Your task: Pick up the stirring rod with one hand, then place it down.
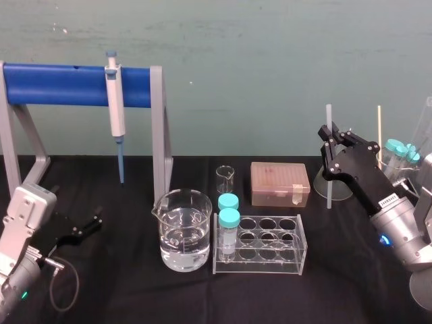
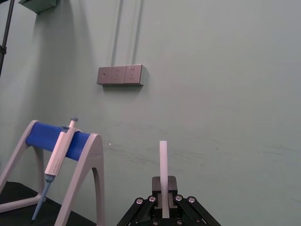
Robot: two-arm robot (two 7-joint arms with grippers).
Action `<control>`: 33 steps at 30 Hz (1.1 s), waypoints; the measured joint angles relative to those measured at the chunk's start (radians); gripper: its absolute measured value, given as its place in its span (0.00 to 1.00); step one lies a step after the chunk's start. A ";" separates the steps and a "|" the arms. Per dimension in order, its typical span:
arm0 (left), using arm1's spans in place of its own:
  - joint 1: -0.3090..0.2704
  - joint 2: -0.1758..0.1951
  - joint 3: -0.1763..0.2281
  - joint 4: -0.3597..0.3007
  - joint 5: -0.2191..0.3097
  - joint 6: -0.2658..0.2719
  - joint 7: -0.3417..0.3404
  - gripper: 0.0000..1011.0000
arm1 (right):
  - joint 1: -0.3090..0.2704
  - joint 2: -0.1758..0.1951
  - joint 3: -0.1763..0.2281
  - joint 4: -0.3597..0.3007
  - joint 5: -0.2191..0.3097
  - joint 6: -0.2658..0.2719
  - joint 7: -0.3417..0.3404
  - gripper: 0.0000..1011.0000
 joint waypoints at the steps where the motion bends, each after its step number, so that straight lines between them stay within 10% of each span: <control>1: 0.000 0.000 0.000 0.000 0.000 0.000 0.000 0.99 | 0.000 0.000 0.000 0.000 0.000 0.000 0.000 0.07; 33: 0.000 0.000 0.000 0.000 0.000 0.000 0.000 0.99 | -0.023 -0.002 0.002 -0.037 0.007 -0.005 0.086 0.07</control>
